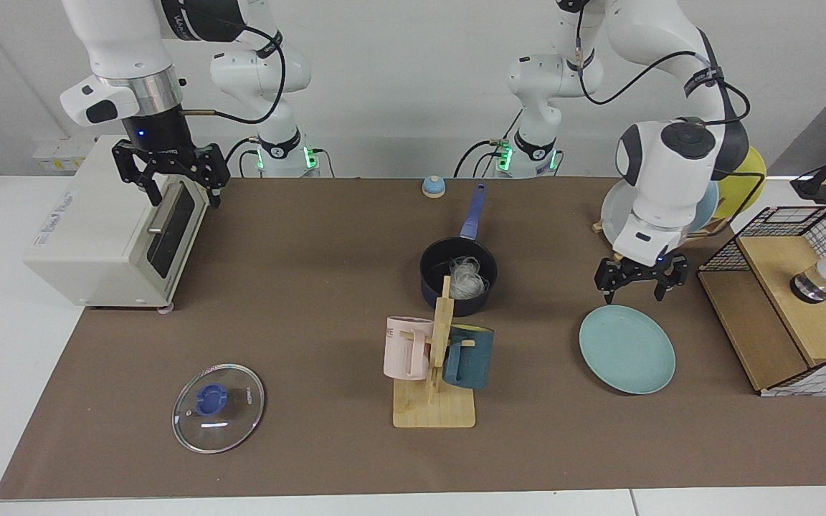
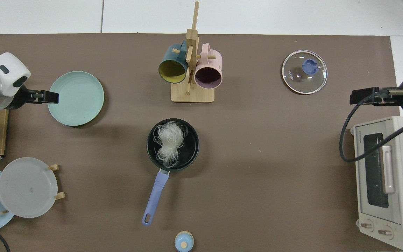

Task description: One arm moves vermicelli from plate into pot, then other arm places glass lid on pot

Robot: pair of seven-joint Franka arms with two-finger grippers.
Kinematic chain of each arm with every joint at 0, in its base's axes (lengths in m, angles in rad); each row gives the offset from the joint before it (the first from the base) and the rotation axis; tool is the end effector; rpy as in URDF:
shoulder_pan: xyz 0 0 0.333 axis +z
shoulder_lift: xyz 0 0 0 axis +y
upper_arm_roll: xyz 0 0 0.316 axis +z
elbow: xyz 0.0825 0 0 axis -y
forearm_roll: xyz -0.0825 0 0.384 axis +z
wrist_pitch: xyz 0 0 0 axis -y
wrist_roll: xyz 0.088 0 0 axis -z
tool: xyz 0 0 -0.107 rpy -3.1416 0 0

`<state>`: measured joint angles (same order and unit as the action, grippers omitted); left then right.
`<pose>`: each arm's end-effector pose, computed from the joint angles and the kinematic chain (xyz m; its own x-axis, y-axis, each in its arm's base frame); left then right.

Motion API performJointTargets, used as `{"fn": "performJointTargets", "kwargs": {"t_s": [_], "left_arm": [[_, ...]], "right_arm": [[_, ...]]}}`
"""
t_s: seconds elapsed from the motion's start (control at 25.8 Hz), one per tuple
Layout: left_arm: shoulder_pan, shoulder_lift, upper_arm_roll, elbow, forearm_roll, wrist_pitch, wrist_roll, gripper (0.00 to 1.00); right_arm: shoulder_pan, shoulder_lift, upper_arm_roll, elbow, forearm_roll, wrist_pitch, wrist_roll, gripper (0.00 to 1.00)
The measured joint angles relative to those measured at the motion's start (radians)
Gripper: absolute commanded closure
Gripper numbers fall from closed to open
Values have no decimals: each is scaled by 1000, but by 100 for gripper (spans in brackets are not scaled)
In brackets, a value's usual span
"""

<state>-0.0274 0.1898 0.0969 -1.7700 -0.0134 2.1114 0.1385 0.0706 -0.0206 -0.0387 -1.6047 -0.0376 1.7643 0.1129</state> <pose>0.6290 0.0396 0.4665 0.9864 -0.0673 0.1497 -0.0640 -0.9976 -0.0268 0.5666 0.0145 0.6386 0.9805 -0.0743 0.1821 -0.0786 -0.9968 0.0164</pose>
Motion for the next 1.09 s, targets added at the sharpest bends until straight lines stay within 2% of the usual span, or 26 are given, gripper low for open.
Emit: {"fn": "performJointTargets", "kwargs": {"t_s": [0.27, 0.43, 0.7, 1.09], "left_arm": [[-5, -21, -6, 142, -2, -230, -24, 0], [-8, -65, -21, 182, -2, -309, -78, 0], [-10, -138, -30, 180, -2, -351, -92, 0], [-10, -153, -30, 166, -2, -348, -96, 0]], "right_arm": [[-1, 0, -1, 0, 0, -1, 0, 1], [-1, 0, -1, 0, 0, -5, 0, 1], [-3, 0, -2, 0, 0, -22, 0, 1], [-15, 16, -5, 12, 0, -26, -1, 2]]}}
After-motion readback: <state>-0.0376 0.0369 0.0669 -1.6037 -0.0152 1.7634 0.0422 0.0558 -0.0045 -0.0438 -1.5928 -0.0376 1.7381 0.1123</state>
